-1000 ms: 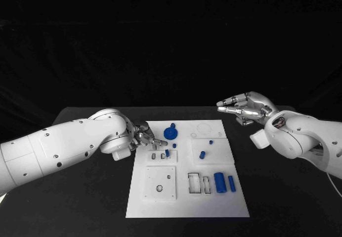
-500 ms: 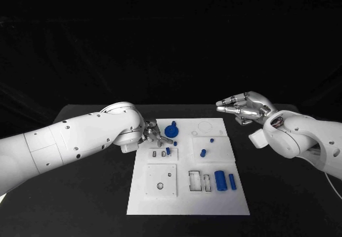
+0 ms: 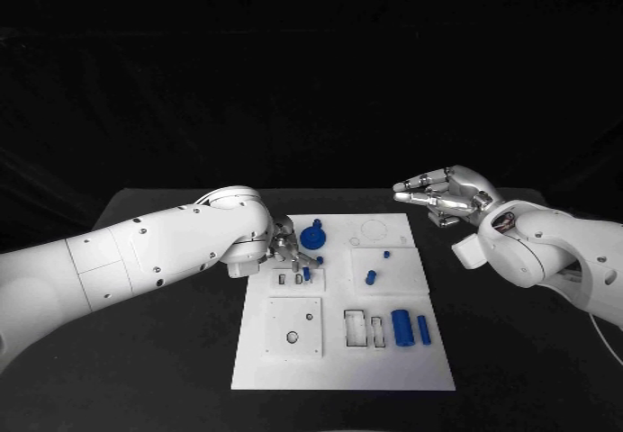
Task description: Assemble the parts on the task board
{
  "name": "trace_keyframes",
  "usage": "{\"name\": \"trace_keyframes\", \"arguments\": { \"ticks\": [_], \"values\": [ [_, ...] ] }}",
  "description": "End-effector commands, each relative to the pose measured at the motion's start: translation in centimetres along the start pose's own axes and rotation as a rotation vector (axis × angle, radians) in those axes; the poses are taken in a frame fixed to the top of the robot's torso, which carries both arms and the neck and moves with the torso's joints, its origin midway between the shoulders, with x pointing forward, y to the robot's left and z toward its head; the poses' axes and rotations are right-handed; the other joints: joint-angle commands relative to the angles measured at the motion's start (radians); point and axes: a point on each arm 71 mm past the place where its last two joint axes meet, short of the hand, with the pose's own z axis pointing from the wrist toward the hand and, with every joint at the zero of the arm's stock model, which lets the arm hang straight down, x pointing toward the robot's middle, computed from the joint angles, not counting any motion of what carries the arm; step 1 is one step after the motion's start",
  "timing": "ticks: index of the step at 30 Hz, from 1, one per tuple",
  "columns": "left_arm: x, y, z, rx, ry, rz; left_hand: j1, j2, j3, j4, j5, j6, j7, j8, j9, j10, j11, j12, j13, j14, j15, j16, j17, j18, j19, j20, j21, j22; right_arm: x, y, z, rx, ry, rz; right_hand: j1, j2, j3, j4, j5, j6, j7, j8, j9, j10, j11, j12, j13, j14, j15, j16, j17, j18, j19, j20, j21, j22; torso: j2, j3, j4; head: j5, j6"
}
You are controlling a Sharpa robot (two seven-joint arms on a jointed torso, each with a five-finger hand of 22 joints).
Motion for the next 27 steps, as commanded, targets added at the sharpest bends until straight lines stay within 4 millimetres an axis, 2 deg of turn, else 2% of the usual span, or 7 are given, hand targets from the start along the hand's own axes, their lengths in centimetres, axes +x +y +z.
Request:
{"name": "trace_keyframes", "arguments": {
  "ticks": [1,8,10,13,18,27],
  "values": [
    [0.11,-0.17,0.00,-0.005,0.016,0.028,0.010,0.002,0.004,-0.003,0.005,-0.007,0.002,0.004,0.002,0.008,-0.001,0.007,0.002,0.104,-0.004,0.003,0.263,-0.007,0.042,-0.008,0.006,0.061,0.09,0.04,0.04,-0.011,0.001,0.002,-0.001,0.006,-0.004,0.000,-0.003,-0.005,0.001,0.000,-0.001,0.099,0.001,0.003,0.263,0.104,0.007,0.004,0.263,-0.010,0.055,0.006,-0.001,0.146,0.000,0.0003,0.0002,-0.001,-0.001],
    [0.21,-0.40,0.05,-0.001,0.022,0.028,0.028,0.006,0.010,-0.004,0.007,-0.010,0.002,0.007,0.013,0.009,-0.001,0.008,0.004,0.104,-0.004,0.003,0.263,-0.008,0.043,-0.008,0.009,0.066,0.18,-0.07,0.12,-0.009,0.003,0.003,-0.001,0.006,-0.005,0.000,-0.005,-0.005,0.001,0.000,-0.001,0.099,0.001,0.003,0.263,0.104,0.007,0.004,0.263,-0.010,0.054,0.006,-0.002,0.145,0.000,0.0006,0.0018,0.000,-0.005],
    [0.24,-0.44,0.08,-0.001,0.027,0.029,0.050,0.009,0.026,-0.007,0.008,-0.014,0.001,0.008,0.022,0.009,-0.001,0.009,0.006,0.104,-0.004,0.003,0.263,-0.009,0.044,-0.008,0.012,0.072,0.22,-0.12,0.16,-0.008,0.004,0.004,-0.001,0.006,-0.005,0.000,-0.005,-0.005,0.001,0.000,-0.001,0.099,0.001,0.003,0.263,0.104,0.007,0.004,0.263,-0.010,0.054,0.006,-0.002,0.145,0.000,0.0013,0.0015,0.001,-0.005],
    [0.30,-0.49,0.14,-0.002,0.034,0.034,0.065,0.005,0.047,-0.005,0.009,-0.016,0.001,0.009,0.030,0.010,-0.001,0.010,0.009,0.104,-0.004,0.003,0.263,-0.010,0.045,-0.008,0.013,0.076,0.28,-0.19,0.18,-0.006,0.005,0.005,-0.001,0.007,-0.006,0.000,-0.005,-0.005,0.001,0.000,-0.001,0.099,0.001,0.003,0.263,0.104,0.007,0.004,0.263,-0.010,0.054,0.006,-0.002,0.144,0.000,0.0005,0.0016,0.002,-0.006],
    [0.34,-0.53,0.17,-0.003,0.039,0.038,0.067,0.004,0.052,-0.004,0.009,-0.017,0.001,0.009,0.032,0.010,-0.001,0.010,0.009,0.104,-0.004,0.003,0.263,-0.010,0.045,-0.008,0.014,0.078,0.34,-0.27,0.18,-0.005,0.006,0.005,-0.001,0.007,-0.006,0.000,-0.005,-0.005,0.001,0.000,-0.001,0.099,0.001,0.003,0.263,0.104,0.007,0.004,0.263,-0.010,0.054,0.006,-0.002,0.144,0.000,0.0000,0.0000,0.001,-0.005],
    [0.43,-0.80,0.24,0.000,0.047,0.047,0.068,0.003,0.055,-0.003,0.009,-0.017,0.001,0.009,0.034,0.011,-0.002,0.011,0.010,0.104,-0.004,0.003,0.263,-0.010,0.046,-0.008,0.015,0.079,0.34,-0.34,0.19,-0.001,0.005,0.005,0.001,0.010,-0.006,-0.001,-0.006,-0.006,0.001,0.000,-0.001,0.099,0.001,0.003,0.263,0.104,0.007,0.004,0.263,-0.010,0.053,0.006,-0.002,0.144,0.000,0.0003,0.0017,0.001,-0.009]
  ]
}}
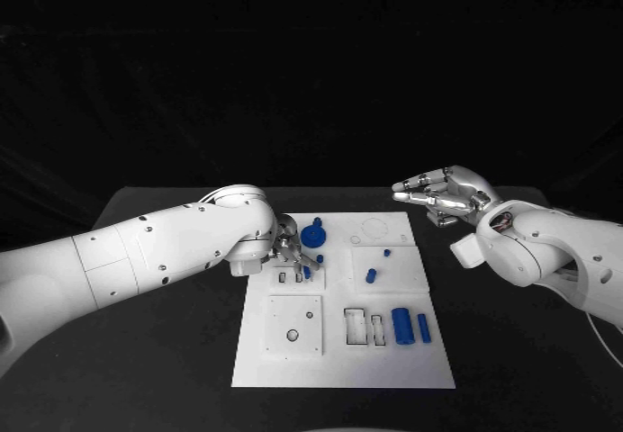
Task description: Assemble the parts on the task board
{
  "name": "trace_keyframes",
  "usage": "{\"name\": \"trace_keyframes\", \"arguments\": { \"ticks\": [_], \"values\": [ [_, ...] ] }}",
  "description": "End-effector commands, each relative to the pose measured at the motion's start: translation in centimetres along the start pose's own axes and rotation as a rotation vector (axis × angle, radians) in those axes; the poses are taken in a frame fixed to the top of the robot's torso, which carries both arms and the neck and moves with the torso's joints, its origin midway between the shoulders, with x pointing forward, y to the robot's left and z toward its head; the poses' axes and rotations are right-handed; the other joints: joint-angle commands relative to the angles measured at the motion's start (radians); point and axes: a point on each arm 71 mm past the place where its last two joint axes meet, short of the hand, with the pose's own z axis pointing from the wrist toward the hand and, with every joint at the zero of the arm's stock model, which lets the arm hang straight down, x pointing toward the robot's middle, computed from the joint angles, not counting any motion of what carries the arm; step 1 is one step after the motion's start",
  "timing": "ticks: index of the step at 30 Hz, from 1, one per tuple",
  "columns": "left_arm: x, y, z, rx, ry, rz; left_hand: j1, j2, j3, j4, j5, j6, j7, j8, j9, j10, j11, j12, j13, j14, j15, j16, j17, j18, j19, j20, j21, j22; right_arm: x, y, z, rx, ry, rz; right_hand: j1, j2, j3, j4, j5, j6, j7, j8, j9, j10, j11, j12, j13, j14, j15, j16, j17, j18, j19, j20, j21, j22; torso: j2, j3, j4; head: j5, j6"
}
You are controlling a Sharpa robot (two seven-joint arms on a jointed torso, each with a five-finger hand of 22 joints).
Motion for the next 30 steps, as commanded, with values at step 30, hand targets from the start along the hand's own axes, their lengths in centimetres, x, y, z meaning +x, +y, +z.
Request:
{"name": "trace_keyframes", "arguments": {
  "ticks": [30],
  "values": [
    [0.35,-0.80,0.21,0.011,0.044,0.016,0.088,0.000,0.104,-0.014,0.005,-0.013,-0.004,-0.004,0.029,0.007,0.000,0.004,0.005,0.104,-0.006,0.003,0.263,-0.011,0.046,-0.009,0.009,0.088,0.36,-0.07,0.13,0.002,0.020,-0.027,0.020,0.018,-0.004,-0.015,-0.011,-0.007,0.001,0.000,-0.001,0.099,0.002,0.003,0.264,0.104,0.008,0.004,0.264,-0.009,0.052,0.008,-0.002,0.144,0.000,0.0002,0.0002,0.002,-0.013]
  ]
}}
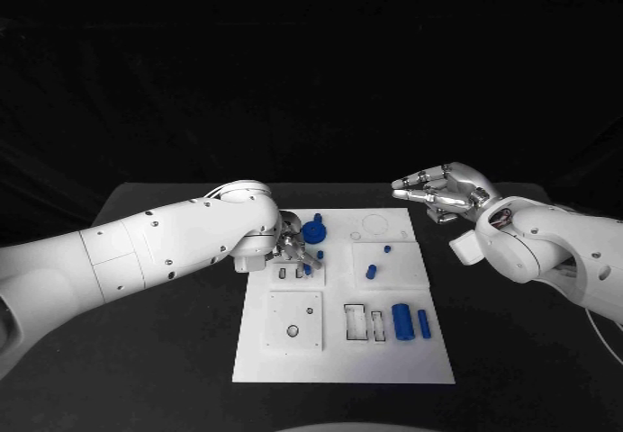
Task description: Assemble the parts on the task board
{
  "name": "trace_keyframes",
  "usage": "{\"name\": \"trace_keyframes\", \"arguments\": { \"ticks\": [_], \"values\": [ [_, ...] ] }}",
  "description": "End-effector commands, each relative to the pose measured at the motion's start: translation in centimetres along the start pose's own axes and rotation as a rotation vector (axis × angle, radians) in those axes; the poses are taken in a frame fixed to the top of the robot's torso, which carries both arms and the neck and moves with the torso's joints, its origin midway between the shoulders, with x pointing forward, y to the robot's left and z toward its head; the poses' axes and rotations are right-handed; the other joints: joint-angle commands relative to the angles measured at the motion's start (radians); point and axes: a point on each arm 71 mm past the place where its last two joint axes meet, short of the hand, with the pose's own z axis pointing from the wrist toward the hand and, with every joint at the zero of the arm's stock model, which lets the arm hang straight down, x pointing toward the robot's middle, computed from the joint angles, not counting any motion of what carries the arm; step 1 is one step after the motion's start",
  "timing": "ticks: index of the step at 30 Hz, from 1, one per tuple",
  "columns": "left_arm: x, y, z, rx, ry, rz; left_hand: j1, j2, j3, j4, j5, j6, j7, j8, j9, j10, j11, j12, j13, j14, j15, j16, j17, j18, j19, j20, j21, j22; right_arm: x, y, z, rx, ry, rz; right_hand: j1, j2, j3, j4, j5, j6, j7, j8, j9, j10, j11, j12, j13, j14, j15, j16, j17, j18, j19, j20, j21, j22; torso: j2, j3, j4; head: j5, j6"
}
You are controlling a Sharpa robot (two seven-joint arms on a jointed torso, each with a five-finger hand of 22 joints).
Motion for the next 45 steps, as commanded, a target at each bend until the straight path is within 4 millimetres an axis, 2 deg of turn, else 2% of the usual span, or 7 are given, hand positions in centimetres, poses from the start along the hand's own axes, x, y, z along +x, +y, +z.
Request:
{"name": "trace_keyframes", "arguments": {
  "ticks": [1,8,12,16,18,24,45],
  "values": [
    [0.1,-0.2,0.0,0.004,0.019,0.005,0.013,0.000,0.011,0.000,0.005,-0.010,-0.001,-0.005,0.002,0.008,0.000,0.004,0.002,0.104,-0.006,0.003,0.263,-0.012,0.046,-0.009,0.005,0.088,0.2,0.0,0.0,-0.001,0.015,-0.015,0.006,0.004,-0.002,-0.006,-0.002,-0.007,0.001,0.000,-0.001,0.099,0.002,0.003,0.263,0.104,0.008,0.004,0.263,-0.009,0.048,0.004,-0.002,0.144,-0.001,0.0005,0.0007,-0.001,-0.001],
    [0.1,-0.2,0.0,0.004,0.019,0.004,0.077,0.018,0.098,-0.022,0.013,-0.019,-0.007,-0.020,0.009,0.006,-0.006,0.000,0.002,0.104,-0.011,0.003,0.263,-0.012,0.046,-0.013,0.006,0.091,0.2,0.0,0.0,0.001,0.019,-0.015,0.007,0.004,-0.002,-0.007,-0.001,-0.006,0.001,0.001,-0.001,0.099,0.002,0.003,0.263,0.104,0.008,0.004,0.263,-0.009,0.048,0.004,-0.002,0.144,0.000,0.0004,0.0000,0.001,-0.002],
    [0.1,-0.2,0.0,0.007,0.019,-0.008,0.132,0.004,0.193,-0.053,0.086,-0.031,-0.007,-0.036,0.011,-0.001,-0.008,-0.007,0.000,0.104,-0.014,0.003,0.263,-0.011,0.046,-0.017,0.005,0.091,0.2,-0.1,0.0,0.003,0.022,-0.014,0.008,0.004,-0.002,-0.008,0.000,-0.006,0.002,0.001,-0.001,0.099,0.002,0.003,0.263,0.104,0.008,0.004,0.263,-0.009,0.048,0.004,-0.002,0.144,0.000,0.0002,-0.0002,0.001,-0.003],
    [0.1,-0.2,0.0,0.015,0.020,-0.028,0.128,-0.070,0.368,-0.059,0.193,-0.032,0.010,-0.042,0.024,-0.001,-0.006,-0.016,-0.002,0.104,-0.009,0.003,0.263,-0.012,0.046,-0.014,0.006,0.094,0.3,-0.2,0.0,0.006,0.025,-0.013,0.009,0.005,-0.002,-0.009,0.004,-0.006,0.002,0.001,-0.001,0.099,0.002,0.003,0.263,0.104,0.008,0.004,0.263,-0.009,0.048,0.005,-0.002,0.144,0.000,0.0004,0.0002,0.000,-0.003],
    [0.1,-0.2,-0.1,0.018,0.017,-0.035,0.095,-0.127,0.501,-0.062,0.198,-0.032,0.012,-0.038,0.040,0.003,0.001,-0.018,-0.003,0.104,-0.002,0.003,0.263,-0.011,0.046,-0.015,0.006,0.096,0.3,-0.2,0.0,0.007,0.027,-0.012,0.009,0.005,-0.002,-0.009,0.004,-0.006,0.002,0.001,-0.001,0.099,0.002,0.003,0.263,0.104,0.008,0.004,0.263,-0.009,0.048,0.005,-0.002,0.144,-0.001,0.0009,0.0005,0.000,-0.004],
    [0.1,0.0,-0.2,0.028,0.001,-0.074,0.027,-0.180,0.669,-0.104,0.196,-0.032,0.004,-0.024,0.072,0.012,0.001,-0.016,0.001,0.104,-0.003,0.003,0.263,-0.012,0.046,-0.010,0.006,0.098,0.4,-0.3,0.0,0.011,0.030,-0.011,0.009,0.005,-0.002,-0.009,0.004,-0.006,0.002,0.001,-0.001,0.099,0.002,0.003,0.263,0.104,0.008,0.004,0.263,-0.009,0.048,0.005,-0.002,0.144,-0.001,0.0011,0.0004,0.001,-0.003],
    [1.1,2.0,-1.5,0.052,-0.102,-0.184,-0.029,-0.232,0.764,-0.185,0.216,-0.012,0.000,-0.017,0.100,0.037,-0.004,0.001,0.024,0.104,-0.008,0.003,0.263,-0.017,0.056,-0.012,0.020,0.125,0.1,-0.5,-0.2,0.019,0.022,-0.011,-0.001,0.013,-0.007,-0.004,0.003,-0.006,0.003,0.002,-0.001,0.099,0.003,0.003,0.263,0.104,0.009,0.004,0.263,-0.010,0.048,0.006,-0.001,0.145,-0.002,0.0020,0.0031,0.016,-0.011]
  ]
}}
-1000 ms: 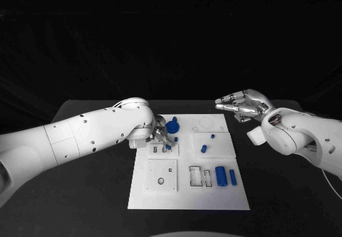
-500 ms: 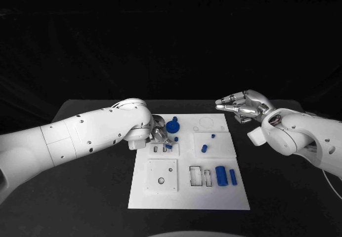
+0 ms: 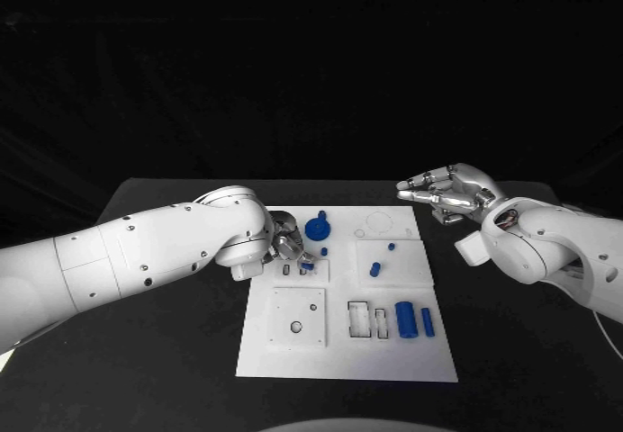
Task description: Assemble the parts on the task board
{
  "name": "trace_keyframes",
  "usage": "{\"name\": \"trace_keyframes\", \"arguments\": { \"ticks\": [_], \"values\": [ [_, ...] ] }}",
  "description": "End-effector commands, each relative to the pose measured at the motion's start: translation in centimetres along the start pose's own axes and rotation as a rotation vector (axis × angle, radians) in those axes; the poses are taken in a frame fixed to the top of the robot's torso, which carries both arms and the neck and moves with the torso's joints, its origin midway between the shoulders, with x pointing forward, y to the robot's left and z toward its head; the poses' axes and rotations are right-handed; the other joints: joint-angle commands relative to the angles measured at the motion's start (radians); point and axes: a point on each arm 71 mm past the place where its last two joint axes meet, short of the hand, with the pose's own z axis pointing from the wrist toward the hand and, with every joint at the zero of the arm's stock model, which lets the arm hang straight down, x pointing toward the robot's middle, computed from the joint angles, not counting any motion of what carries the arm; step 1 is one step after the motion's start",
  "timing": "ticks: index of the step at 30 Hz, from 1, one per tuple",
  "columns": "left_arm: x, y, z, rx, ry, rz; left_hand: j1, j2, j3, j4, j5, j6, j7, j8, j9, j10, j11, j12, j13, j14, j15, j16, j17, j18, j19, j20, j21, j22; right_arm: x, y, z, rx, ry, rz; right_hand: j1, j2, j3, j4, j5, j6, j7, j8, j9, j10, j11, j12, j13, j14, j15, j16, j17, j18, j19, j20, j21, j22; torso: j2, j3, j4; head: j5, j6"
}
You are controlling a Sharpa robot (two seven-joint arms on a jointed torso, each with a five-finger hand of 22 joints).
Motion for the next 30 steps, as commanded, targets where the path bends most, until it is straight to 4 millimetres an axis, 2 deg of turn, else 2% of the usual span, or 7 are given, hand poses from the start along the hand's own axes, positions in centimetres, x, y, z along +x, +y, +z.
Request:
{"name": "trace_keyframes", "arguments": {
  "ticks": [1,8,14,19,30],
  "values": [
    [-0.1,0.3,-0.1,0.012,-0.055,-0.028,-0.001,-0.008,0.174,-0.177,0.004,0.016,-0.007,0.002,0.001,0.007,0.001,0.007,0.002,0.102,0.001,0.003,0.263,-0.017,0.060,-0.001,0.007,0.125,0.1,0.0,-0.1,-0.002,0.014,-0.003,-0.005,0.009,-0.005,-0.001,0.003,-0.006,0.003,0.002,-0.001,0.099,0.003,0.003,0.263,0.104,0.009,0.004,0.263,-0.010,0.048,0.006,-0.001,0.146,-0.002,0.0002,0.0016,0.003,-0.002],
    [0.2,0.9,-0.3,0.002,-0.102,-0.017,-0.004,-0.014,0.180,-0.186,0.010,0.023,-0.009,-0.001,0.001,0.012,-0.001,0.010,0.006,0.102,0.000,0.003,0.263,-0.019,0.062,-0.002,0.011,0.132,0.1,0.0,-0.1,-0.002,0.013,-0.003,-0.008,0.010,-0.006,0.000,0.003,-0.006,0.003,0.001,-0.001,0.099,0.003,0.003,0.263,0.104,0.009,0.004,0.263,-0.010,0.048,0.006,-0.001,0.146,-0.005,0.0010,0.0062,0.003,-0.005],
    [0.4,0.9,-0.2,-0.004,-0.128,0.007,-0.005,-0.015,0.182,-0.188,0.011,0.025,-0.009,-0.001,0.001,0.014,-0.001,0.012,0.009,0.102,-0.001,0.003,0.263,-0.019,0.063,-0.002,0.012,0.134,0.1,0.0,-0.1,-0.002,0.014,-0.003,-0.008,0.010,-0.006,0.000,0.003,-0.006,0.003,0.001,-0.001,0.099,0.003,0.003,0.263,0.104,0.009,0.004,0.263,-0.010,0.048,0.006,-0.001,0.146,-0.003,0.0007,0.0037,0.008,-0.005],
    [0.6,0.9,-0.1,-0.006,-0.144,0.020,-0.006,-0.015,0.184,-0.190,0.012,0.026,-0.009,-0.002,0.001,0.015,-0.001,0.014,0.011,0.102,-0.001,0.003,0.263,-0.020,0.064,-0.002,0.013,0.136,0.1,0.0,-0.1,-0.002,0.017,0.005,-0.009,0.010,-0.007,0.001,0.003,-0.007,0.003,0.001,-0.001,0.099,0.003,0.003,0.263,0.104,0.009,0.004,0.263,-0.010,0.047,0.006,-0.001,0.146,-0.003,0.0006,0.0034,0.006,-0.003],
    [1.2,0.9,0.3,-0.019,-0.112,0.075,-0.006,-0.014,0.185,-0.190,0.013,0.027,-0.009,-0.002,0.001,0.015,-0.001,0.013,0.010,0.102,-0.001,0.003,0.263,-0.020,0.064,-0.003,0.014,0.137,0.1,0.0,-0.1,-0.004,0.020,0.011,-0.009,0.010,-0.007,0.001,0.003,-0.007,0.003,0.001,-0.001,0.099,0.003,0.003,0.263,0.104,0.009,0.004,0.263,-0.010,0.047,0.006,-0.001,0.146,-0.002,0.0014,0.0032,0.003,-0.011]
  ]
}}
